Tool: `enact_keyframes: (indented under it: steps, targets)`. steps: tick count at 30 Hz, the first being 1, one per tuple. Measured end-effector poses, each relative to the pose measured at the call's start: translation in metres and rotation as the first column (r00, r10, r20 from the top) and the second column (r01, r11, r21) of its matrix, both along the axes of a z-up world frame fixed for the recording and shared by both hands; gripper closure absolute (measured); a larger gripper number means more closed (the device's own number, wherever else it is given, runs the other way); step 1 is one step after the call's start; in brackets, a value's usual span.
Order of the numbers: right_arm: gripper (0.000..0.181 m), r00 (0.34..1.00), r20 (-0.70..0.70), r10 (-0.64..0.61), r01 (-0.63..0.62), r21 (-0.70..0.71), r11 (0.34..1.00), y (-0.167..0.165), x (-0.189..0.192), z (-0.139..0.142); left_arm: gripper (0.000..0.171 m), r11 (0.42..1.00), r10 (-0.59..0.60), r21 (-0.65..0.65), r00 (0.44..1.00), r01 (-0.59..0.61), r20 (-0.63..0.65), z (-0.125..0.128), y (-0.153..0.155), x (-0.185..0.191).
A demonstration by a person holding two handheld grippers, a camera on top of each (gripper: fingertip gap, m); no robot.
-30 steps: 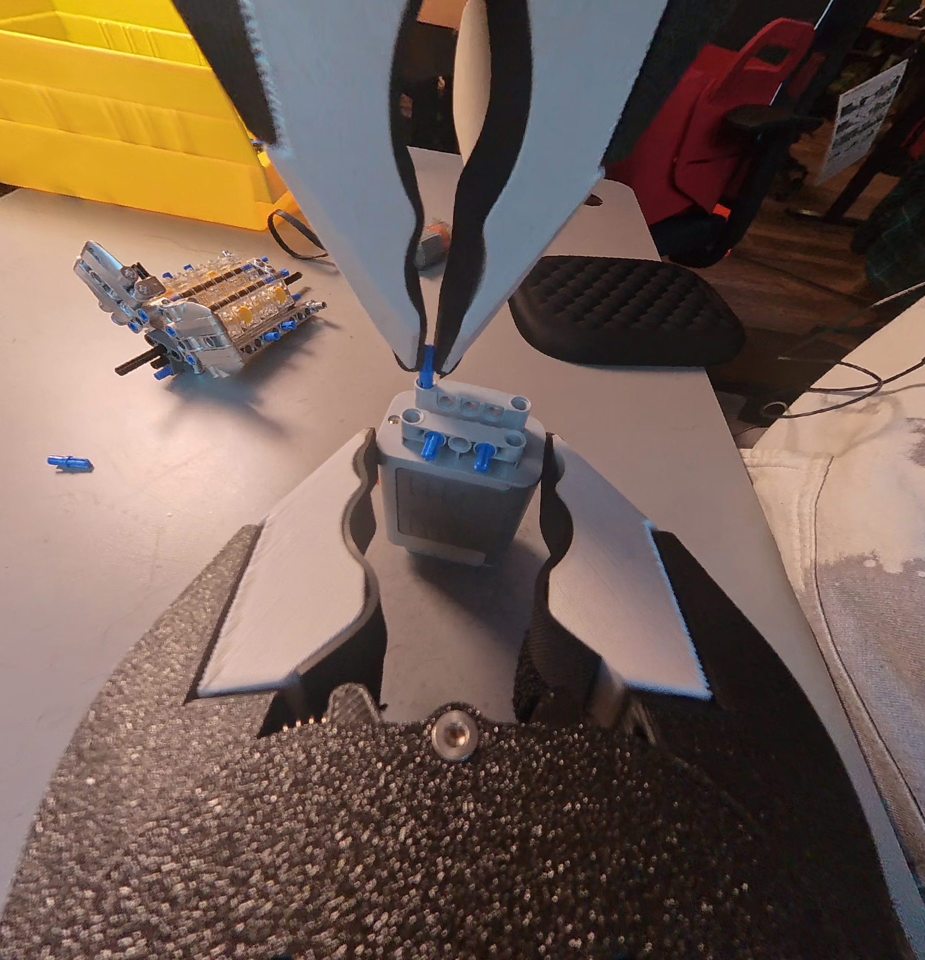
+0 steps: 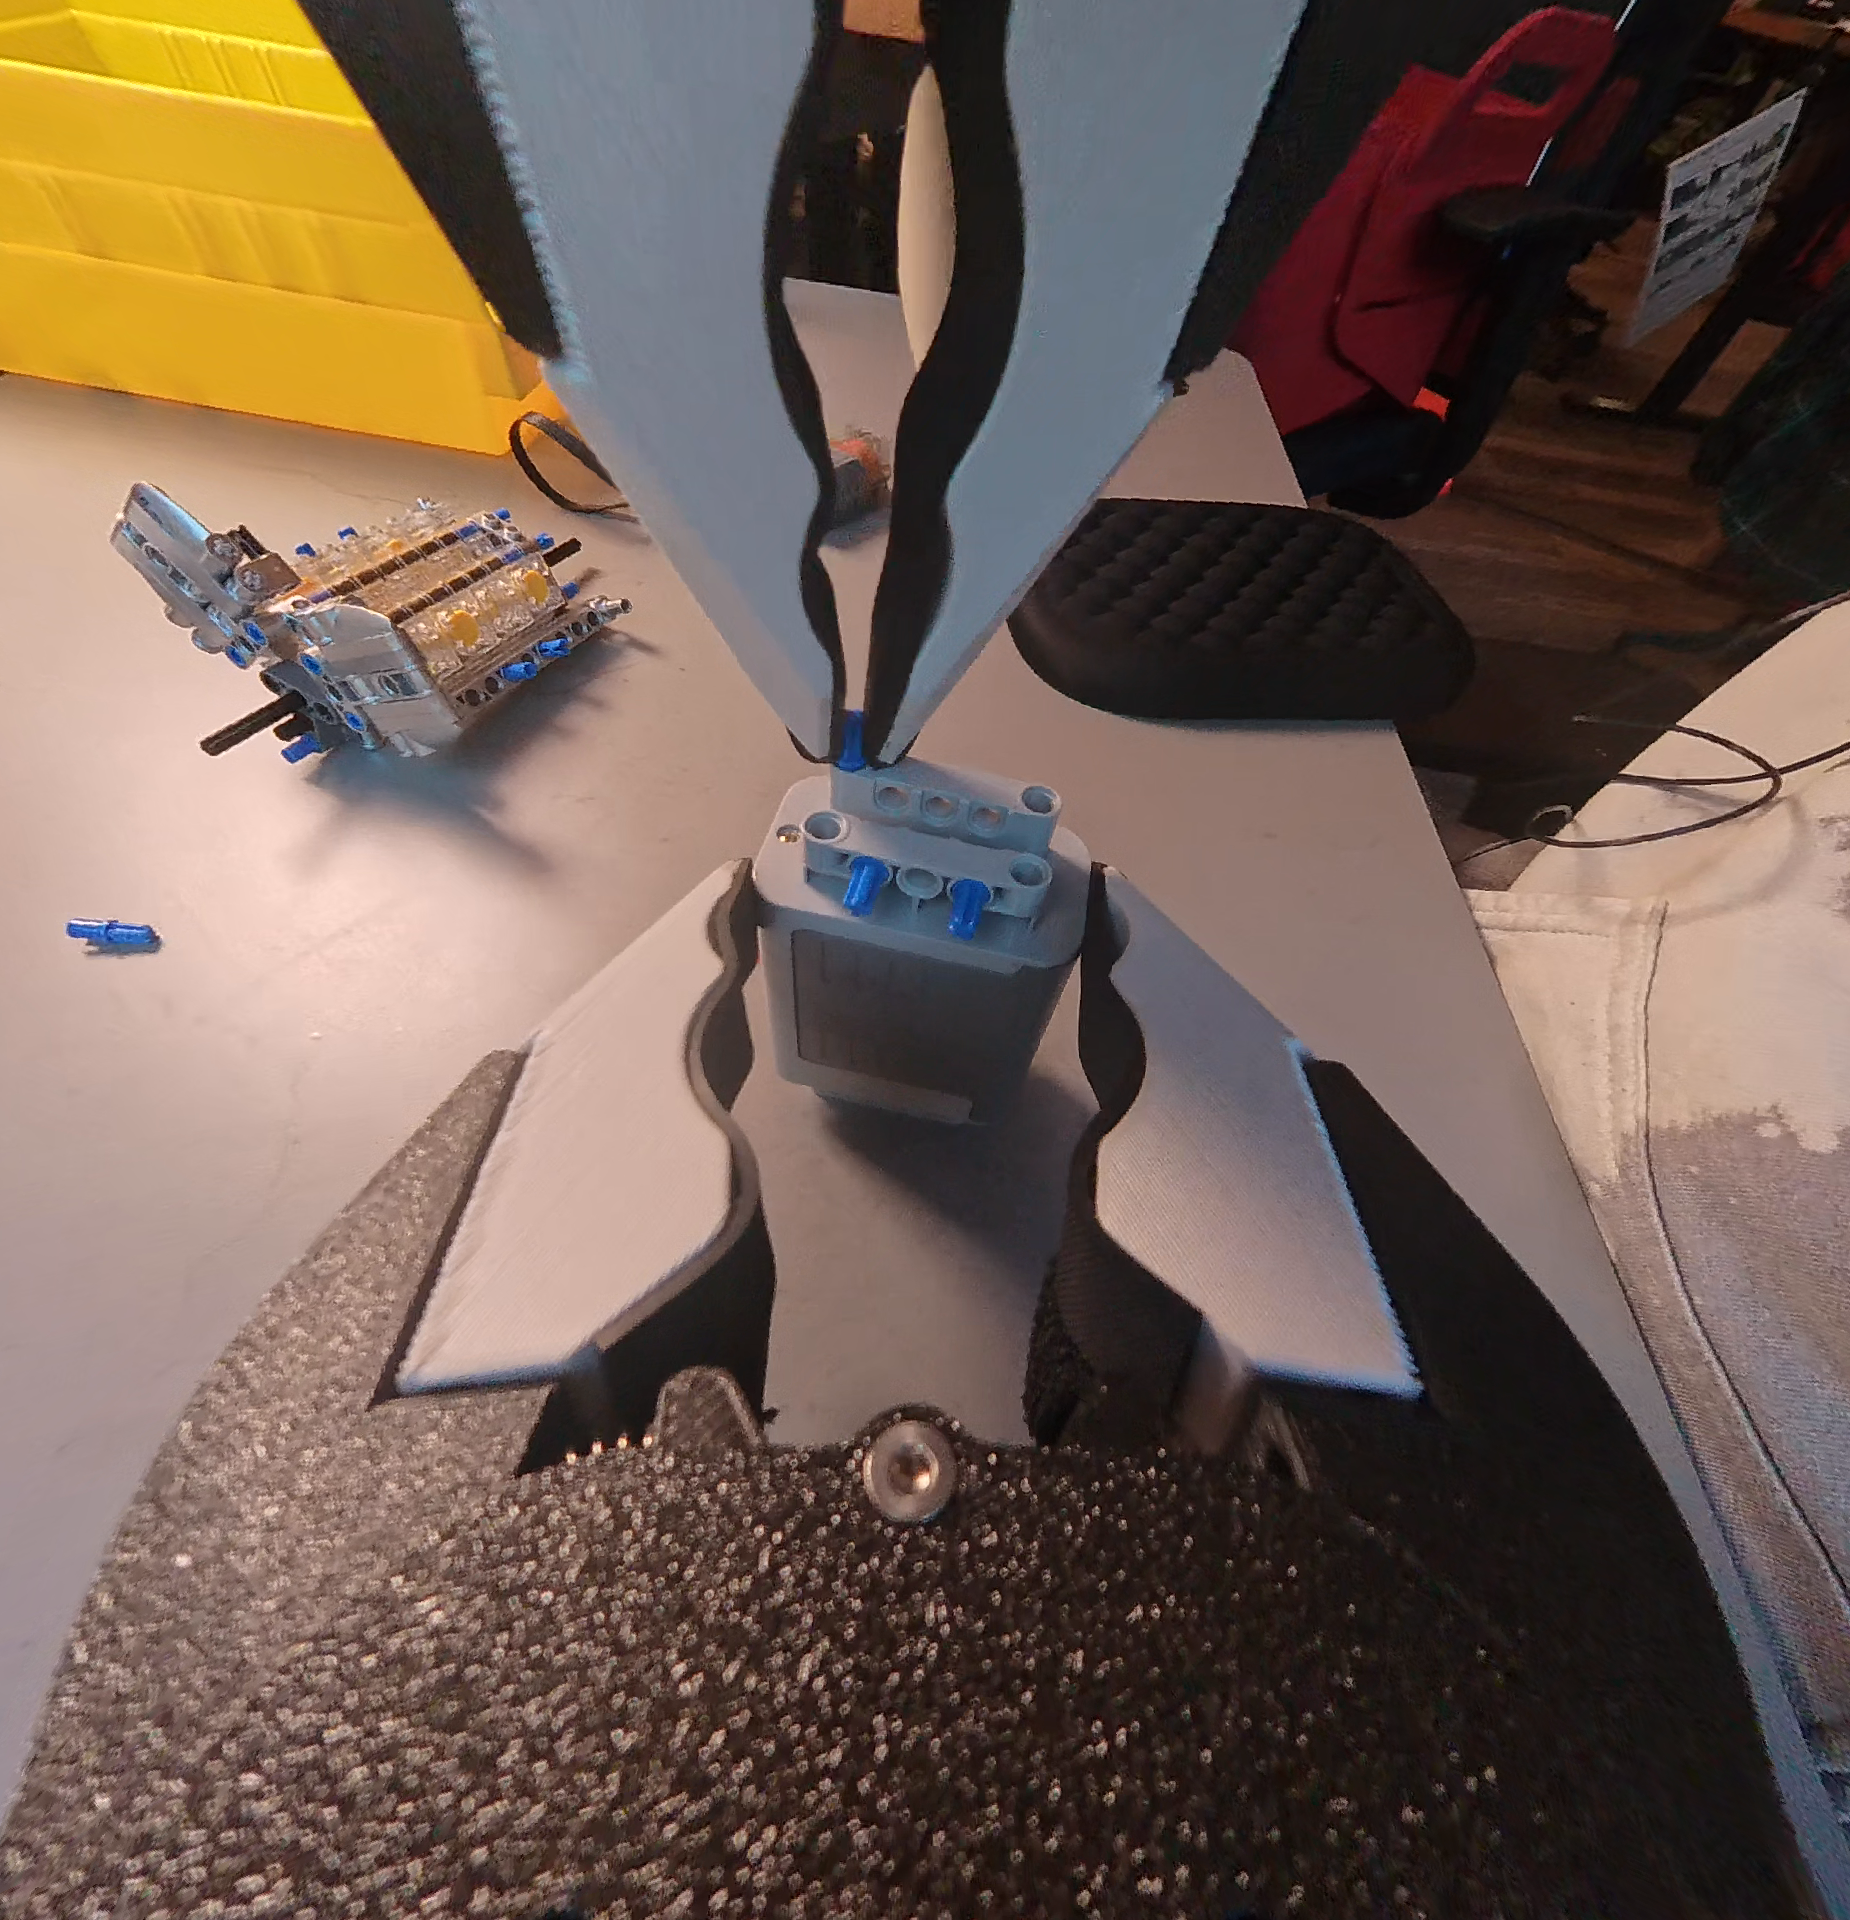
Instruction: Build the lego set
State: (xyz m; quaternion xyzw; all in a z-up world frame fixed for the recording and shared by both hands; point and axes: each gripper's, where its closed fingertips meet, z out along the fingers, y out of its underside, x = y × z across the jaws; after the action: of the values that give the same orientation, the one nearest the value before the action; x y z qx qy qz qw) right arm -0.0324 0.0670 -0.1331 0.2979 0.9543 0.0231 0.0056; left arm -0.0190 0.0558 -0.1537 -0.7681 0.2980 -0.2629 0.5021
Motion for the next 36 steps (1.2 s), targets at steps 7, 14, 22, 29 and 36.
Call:
enact_keyframes:
  steps: [7, 14, 22, 29, 36]
  targets:
    - [0.175, 0.984, -0.059, -0.166, 0.155, -0.162, 0.974, 0.002, 0.002, 0.0, 0.111, 1.0, -0.003, 0.002, 1.0, 0.003, -0.001, 0.0, 0.0, 0.0]
    - [0.18, 0.956, -0.119, -0.266, 0.224, -0.286, 0.932, 0.002, 0.0, 0.013, 0.111, 1.0, -0.004, 0.003, 1.0, 0.004, 0.001, 0.0, 0.0, 0.0]
    - [0.181, 0.957, -0.119, -0.265, 0.227, -0.262, 0.938, 0.0, 0.0, 0.007, 0.111, 1.0, -0.001, 0.004, 1.0, 0.001, 0.001, 0.0, 0.0, 0.0]
    - [0.181, 0.968, -0.098, -0.231, 0.211, -0.182, 0.96, 0.0, 0.0, 0.007, 0.111, 1.0, 0.001, 0.005, 1.0, -0.001, 0.002, 0.0, 0.0, 0.0]
    - [0.181, 0.972, -0.102, -0.21, 0.195, -0.141, 0.971, -0.001, 0.0, 0.006, 0.111, 1.0, 0.003, 0.007, 1.0, -0.003, 0.002, 0.0, 0.0, 0.0]
